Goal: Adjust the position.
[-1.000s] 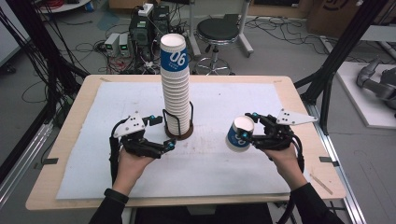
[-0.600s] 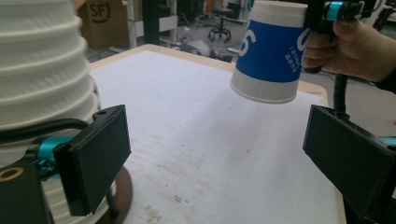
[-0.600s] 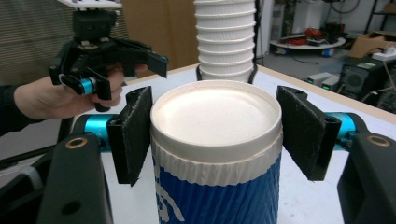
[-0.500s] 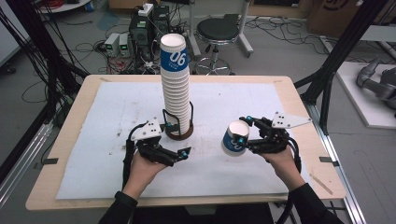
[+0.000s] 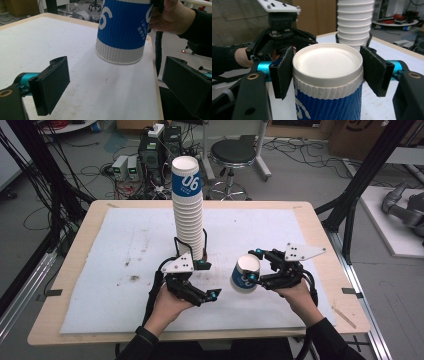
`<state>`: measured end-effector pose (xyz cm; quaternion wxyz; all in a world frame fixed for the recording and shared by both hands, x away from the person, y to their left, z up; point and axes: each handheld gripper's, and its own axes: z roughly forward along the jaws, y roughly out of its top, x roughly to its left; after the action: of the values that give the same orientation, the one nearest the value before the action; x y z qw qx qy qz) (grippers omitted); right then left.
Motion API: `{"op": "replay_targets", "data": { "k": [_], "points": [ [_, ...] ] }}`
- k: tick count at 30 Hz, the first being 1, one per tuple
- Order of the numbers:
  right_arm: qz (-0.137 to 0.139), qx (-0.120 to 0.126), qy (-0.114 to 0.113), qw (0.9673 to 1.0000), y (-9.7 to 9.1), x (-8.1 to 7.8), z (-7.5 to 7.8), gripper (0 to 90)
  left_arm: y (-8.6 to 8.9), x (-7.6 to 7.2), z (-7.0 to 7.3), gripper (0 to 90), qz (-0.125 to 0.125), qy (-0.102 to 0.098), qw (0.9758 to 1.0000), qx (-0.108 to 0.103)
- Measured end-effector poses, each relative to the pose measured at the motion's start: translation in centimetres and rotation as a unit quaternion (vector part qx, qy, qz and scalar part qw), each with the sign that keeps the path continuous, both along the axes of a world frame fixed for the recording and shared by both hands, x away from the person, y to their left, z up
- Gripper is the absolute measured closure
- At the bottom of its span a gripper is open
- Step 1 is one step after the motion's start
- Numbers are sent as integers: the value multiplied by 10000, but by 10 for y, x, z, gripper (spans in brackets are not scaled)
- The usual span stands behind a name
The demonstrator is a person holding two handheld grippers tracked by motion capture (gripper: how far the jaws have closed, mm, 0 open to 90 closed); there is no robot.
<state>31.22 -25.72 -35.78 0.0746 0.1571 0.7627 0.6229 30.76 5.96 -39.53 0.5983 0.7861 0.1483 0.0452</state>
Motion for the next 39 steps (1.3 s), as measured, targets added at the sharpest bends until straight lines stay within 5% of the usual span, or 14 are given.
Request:
{"op": "replay_targets", "data": {
  "k": [17, 30, 39],
  "points": [
    [426, 62, 132, 9990, 22, -7, -6, 314, -34, -4, -13, 74, -426, 105, 9990, -85],
    [580, 124, 173, 9981, 32, -11, -7, 313, -42, -1, -22, 76, -463, 177, 9988, -14],
    [568, 191, 212, 9980, 30, -10, -7, 314, -42, 0, -22, 149, -547, 174, 9982, -146]
  ]
}}
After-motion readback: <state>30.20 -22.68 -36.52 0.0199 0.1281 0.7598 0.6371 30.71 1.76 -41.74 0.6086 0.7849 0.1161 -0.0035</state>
